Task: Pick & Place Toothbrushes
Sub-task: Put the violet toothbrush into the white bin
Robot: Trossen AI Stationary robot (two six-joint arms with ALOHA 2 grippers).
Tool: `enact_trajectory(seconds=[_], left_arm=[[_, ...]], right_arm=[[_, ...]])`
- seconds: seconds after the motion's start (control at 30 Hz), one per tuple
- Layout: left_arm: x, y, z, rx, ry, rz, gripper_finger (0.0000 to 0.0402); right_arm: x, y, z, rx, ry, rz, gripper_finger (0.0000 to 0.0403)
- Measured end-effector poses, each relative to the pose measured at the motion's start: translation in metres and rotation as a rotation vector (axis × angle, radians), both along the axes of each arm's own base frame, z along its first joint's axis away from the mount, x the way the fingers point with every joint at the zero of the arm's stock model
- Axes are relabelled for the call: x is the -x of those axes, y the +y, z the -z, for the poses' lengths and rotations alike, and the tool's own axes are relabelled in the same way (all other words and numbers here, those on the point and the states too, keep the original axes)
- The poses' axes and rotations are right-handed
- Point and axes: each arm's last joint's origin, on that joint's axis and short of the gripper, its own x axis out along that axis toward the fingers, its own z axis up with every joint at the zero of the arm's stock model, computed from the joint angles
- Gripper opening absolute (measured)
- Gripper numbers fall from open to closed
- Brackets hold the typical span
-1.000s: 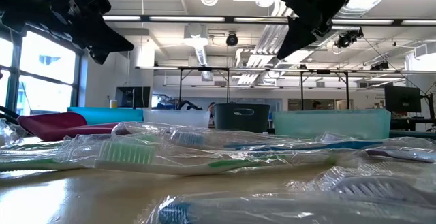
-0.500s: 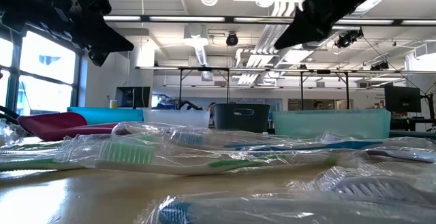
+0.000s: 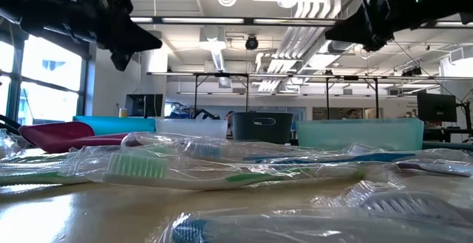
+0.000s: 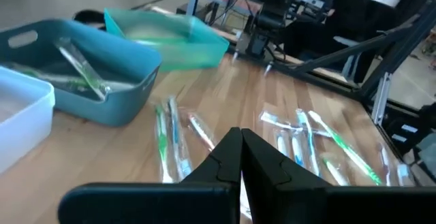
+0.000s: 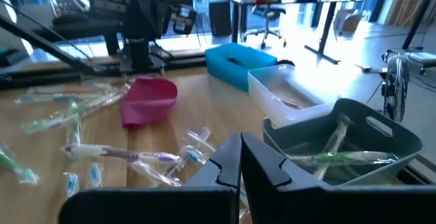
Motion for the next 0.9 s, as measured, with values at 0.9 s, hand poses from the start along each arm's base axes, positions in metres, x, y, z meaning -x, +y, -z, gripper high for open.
enact_trajectory(seconds=[0.9], left_arm=[[-0.076,-0.053,-0.03,0.223,0.513,-0.186,0.0003]], right_arm=[[0.012,-0.001,0.006,0.045,-0.064,0.0,0.0003]])
